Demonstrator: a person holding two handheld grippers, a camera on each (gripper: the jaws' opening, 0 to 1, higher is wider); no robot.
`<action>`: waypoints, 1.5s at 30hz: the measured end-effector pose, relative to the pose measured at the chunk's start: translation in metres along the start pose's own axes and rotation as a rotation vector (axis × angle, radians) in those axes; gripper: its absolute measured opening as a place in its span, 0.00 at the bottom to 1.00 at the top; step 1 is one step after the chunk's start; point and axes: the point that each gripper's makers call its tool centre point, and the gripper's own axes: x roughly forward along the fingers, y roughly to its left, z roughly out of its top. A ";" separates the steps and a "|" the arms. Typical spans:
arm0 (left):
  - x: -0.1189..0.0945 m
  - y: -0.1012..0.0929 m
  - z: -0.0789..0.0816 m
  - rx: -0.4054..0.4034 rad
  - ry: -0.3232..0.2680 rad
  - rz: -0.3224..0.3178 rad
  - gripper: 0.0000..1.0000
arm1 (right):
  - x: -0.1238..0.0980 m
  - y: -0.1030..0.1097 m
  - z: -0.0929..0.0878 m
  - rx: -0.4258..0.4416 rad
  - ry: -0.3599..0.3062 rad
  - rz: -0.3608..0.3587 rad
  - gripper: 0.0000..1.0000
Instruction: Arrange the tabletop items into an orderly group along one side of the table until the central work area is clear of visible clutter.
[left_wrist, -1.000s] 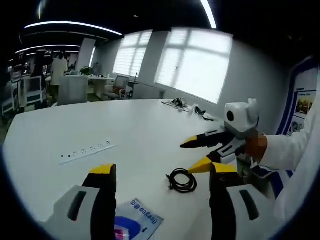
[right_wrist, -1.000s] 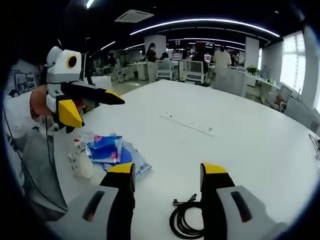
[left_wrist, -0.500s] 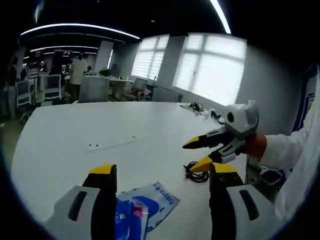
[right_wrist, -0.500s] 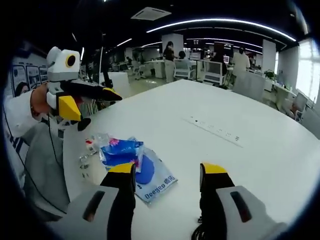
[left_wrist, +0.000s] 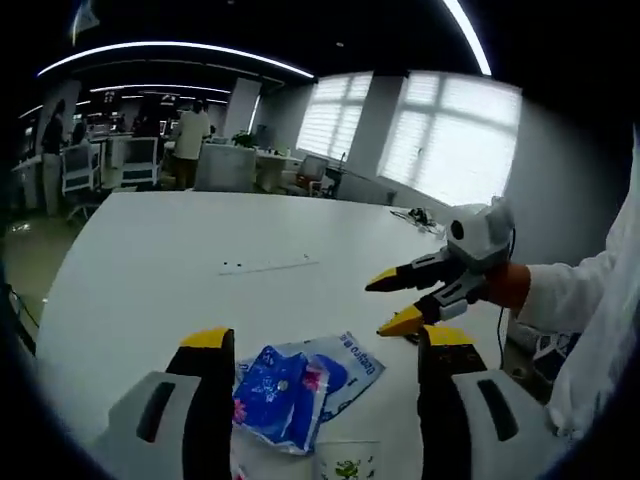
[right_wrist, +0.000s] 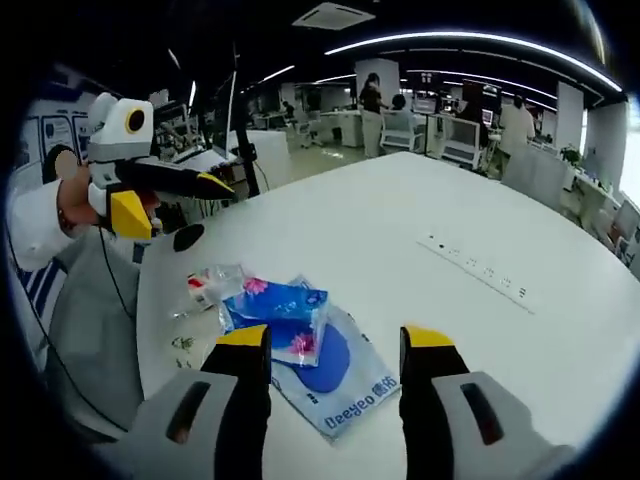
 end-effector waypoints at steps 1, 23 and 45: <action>-0.002 0.002 -0.001 -0.006 -0.005 0.007 0.76 | 0.003 0.002 -0.001 -0.003 0.007 0.006 0.50; -0.037 0.037 -0.032 -0.101 -0.017 0.110 0.75 | 0.056 0.018 -0.027 -0.030 0.102 0.081 0.45; -0.045 0.059 -0.066 -0.188 -0.003 0.144 0.74 | 0.097 0.012 -0.054 -0.030 0.181 0.113 0.32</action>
